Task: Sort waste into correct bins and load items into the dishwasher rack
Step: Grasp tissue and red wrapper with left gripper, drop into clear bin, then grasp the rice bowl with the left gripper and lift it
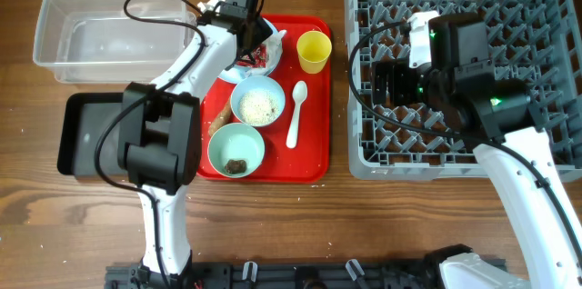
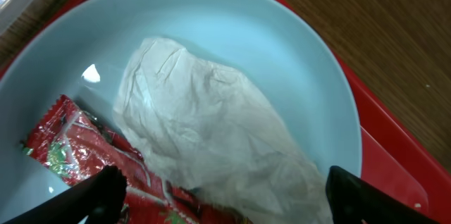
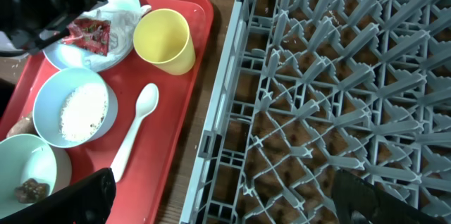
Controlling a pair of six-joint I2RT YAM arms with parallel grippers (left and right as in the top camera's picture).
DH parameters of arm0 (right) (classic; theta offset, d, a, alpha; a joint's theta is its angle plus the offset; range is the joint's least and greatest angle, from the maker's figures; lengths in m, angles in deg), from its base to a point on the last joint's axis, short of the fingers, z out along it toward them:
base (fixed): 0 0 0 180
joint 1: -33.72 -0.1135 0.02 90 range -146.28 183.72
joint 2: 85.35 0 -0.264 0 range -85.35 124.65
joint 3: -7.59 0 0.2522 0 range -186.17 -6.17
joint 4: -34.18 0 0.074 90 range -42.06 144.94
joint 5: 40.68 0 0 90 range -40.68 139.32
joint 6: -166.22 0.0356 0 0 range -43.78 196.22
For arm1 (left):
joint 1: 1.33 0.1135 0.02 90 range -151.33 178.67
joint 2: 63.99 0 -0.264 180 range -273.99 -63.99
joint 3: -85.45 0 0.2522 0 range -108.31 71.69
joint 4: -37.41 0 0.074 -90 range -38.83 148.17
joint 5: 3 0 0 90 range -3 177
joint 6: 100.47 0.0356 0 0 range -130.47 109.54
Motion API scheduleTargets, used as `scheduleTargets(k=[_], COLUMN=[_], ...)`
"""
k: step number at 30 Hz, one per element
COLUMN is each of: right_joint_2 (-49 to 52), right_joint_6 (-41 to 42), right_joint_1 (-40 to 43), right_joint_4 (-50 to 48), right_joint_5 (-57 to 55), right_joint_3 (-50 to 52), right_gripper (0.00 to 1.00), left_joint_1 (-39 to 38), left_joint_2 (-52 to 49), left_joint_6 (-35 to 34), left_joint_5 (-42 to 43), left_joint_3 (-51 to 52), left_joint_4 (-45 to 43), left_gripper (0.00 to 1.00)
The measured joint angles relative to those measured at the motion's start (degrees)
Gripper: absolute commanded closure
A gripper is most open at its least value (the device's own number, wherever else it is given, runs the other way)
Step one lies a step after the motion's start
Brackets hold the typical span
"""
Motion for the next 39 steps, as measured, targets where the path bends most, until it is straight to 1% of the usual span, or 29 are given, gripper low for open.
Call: scheduleTargets(k=[1,2,3,4,5,6,7,9,13,15,18,19,22,24,27,29,30,31,32,33,34,36,39], right_joint_2=[0.0,0.1,0.3,0.5,0.6,0.7,0.7,0.7,0.7,0.7,0.7,0.7,0.7,0.7,0.7,0.7,0.7,0.7,0.7,0.7,0.7,0.7,0.7], right_joint_6=[0.0,0.0,0.0,0.0,0.0,0.0,0.0,0.0,0.0,0.0,0.0,0.0,0.0,0.0,0.0,0.0,0.0,0.0,0.1,0.1,0.1,0.1,0.1], right_joint_1=[0.0,0.0,0.0,0.0,0.0,0.0,0.0,0.0,0.0,0.0,0.0,0.0,0.0,0.0,0.0,0.0,0.0,0.0,0.0,0.0,0.0,0.0,0.0], right_joint_4=[0.0,0.0,0.0,0.0,0.0,0.0,0.0,0.0,0.0,0.1,0.2,0.2,0.2,0.2,0.2,0.2,0.2,0.2,0.2,0.2,0.2,0.2,0.1], right_joint_5=[0.0,0.0,0.0,0.0,0.0,0.0,0.0,0.0,0.0,0.0,0.0,0.0,0.0,0.0,0.2,0.4,0.4,0.4,0.4,0.4,0.4,0.4,0.4], right_joint_3=[0.0,0.0,0.0,0.0,0.0,0.0,0.0,0.0,0.0,0.0,0.0,0.0,0.0,0.0,0.0,0.0,0.0,0.0,0.0,0.0,0.0,0.0,0.0], right_gripper=[0.0,0.0,0.0,0.0,0.0,0.0,0.0,0.0,0.0,0.0,0.0,0.0,0.0,0.0,0.0,0.0,0.0,0.0,0.0,0.0,0.0,0.0,0.0], left_joint_1=[0.0,0.0,0.0,0.0,0.0,0.0,0.0,0.0,0.0,0.1,1.3,2.3,7.1,10.8,18.3,21.3,22.8,24.2,25.2,25.6,25.6,25.5,25.5], left_joint_2=[-0.9,-2.3,-3.0,-3.0,-3.3,-3.4,-3.5,-3.7,-2.9,0.5,9.9,14.6,23.8,26.5,25.7,24.0,22.5,20.4,18.0,15.2,13.3,10.0,9.6], left_joint_6=[-0.5,-0.7,-0.7,-1.1,-1.1,-1.2,-1.2,-0.3,4.9,6.6,7.6,8.0,10.0,11.5,14.7,16.6,17.6,18.2,18.8,19.3,20.0,20.6,21.5], left_joint_5=[-0.3,-0.3,-1.2,-1.1,-1.4,-1.5,-1.5,-1.5,-1.5,-1.5,-1.4,-1.5,-1.6,-1.9,-2.5,-2.6,-2.6,-2.7,-2.8,-2.8,-2.8,-2.8,-2.1], left_joint_3=[0.0,0.0,-0.2,-0.3,-0.4,-0.4,-0.4,-0.4,-0.5,-0.5,-0.5,-0.6,-1.2,-1.7,-1.8,-1.8,-1.8,-1.8,-1.8,-1.8,-1.8,-1.8,-1.6], left_joint_4=[-1.0,-1.6,-1.8,-1.8,-1.6,-1.4,-1.2,-0.2,1.7,1.9,0.6,0.6,1.0,1.2,3.5,3.3,3.1,3.0,1.9,-0.1,-0.8,-2.2,-2.4], left_gripper=[0.04,0.16,0.37,0.51,0.76,0.88,0.96,0.96,0.96,0.96,0.96,0.96,0.96,0.96,0.96,0.96,0.84,0.64,0.28,0.18,0.07,0.0,0.0])
